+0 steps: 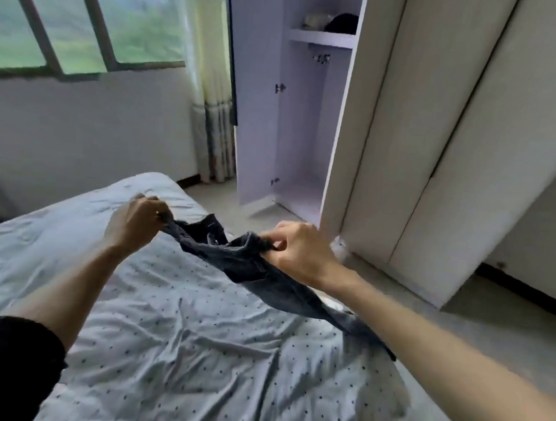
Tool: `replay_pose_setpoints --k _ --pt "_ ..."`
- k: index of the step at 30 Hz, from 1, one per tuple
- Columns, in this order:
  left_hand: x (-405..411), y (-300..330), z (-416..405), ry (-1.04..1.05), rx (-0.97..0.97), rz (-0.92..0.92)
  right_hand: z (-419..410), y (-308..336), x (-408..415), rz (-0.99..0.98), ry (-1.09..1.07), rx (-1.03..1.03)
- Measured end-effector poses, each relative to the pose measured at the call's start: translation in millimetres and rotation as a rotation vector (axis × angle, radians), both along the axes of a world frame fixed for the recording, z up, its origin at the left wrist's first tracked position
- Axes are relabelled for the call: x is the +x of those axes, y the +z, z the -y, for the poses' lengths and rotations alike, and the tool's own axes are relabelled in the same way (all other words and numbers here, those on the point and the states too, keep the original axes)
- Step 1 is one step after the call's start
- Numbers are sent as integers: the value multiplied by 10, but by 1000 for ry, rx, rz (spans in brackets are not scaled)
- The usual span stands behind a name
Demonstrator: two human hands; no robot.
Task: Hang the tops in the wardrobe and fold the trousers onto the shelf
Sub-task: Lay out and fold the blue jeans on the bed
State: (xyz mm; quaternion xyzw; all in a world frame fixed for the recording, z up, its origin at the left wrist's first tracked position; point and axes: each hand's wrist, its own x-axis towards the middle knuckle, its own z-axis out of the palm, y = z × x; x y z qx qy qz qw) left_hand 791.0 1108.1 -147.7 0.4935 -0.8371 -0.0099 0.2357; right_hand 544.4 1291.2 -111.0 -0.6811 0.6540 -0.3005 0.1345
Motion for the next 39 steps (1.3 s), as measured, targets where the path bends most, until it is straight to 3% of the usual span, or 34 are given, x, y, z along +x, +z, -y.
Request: replay_pose_setpoints --k 6,13,16,18,20,22,25,32,39 --pt "1512 -938 -931 192 210 110 -185 -755 1405 -132 381 215" --pt "2123 -1066 -1239 209 29 149 -380 -1058 2050 -27 566 240" --pt "2570 -1200 -1453 412 -2 122 -421 -1239 2319 98 679 304" --pt "2782 -1435 -1697 568 115 113 -431 -1457 2496 61 776 428" --pt "2839 -1753 -1940 627 385 235 -442 -1739 2618 -57 849 582" --pt "2742 -2017 -2118 591 565 294 -439 -1956 2576 -114 834 665" --pt "2644 -2317 -2400 578 705 234 -409 -2286 2503 -143 800 730" --pt "2013 -2924 -2884 552 822 154 -273 -2932 2037 -197 674 791" --pt "658 -3419 -3102 420 885 166 -261 -3513 867 -514 668 642"
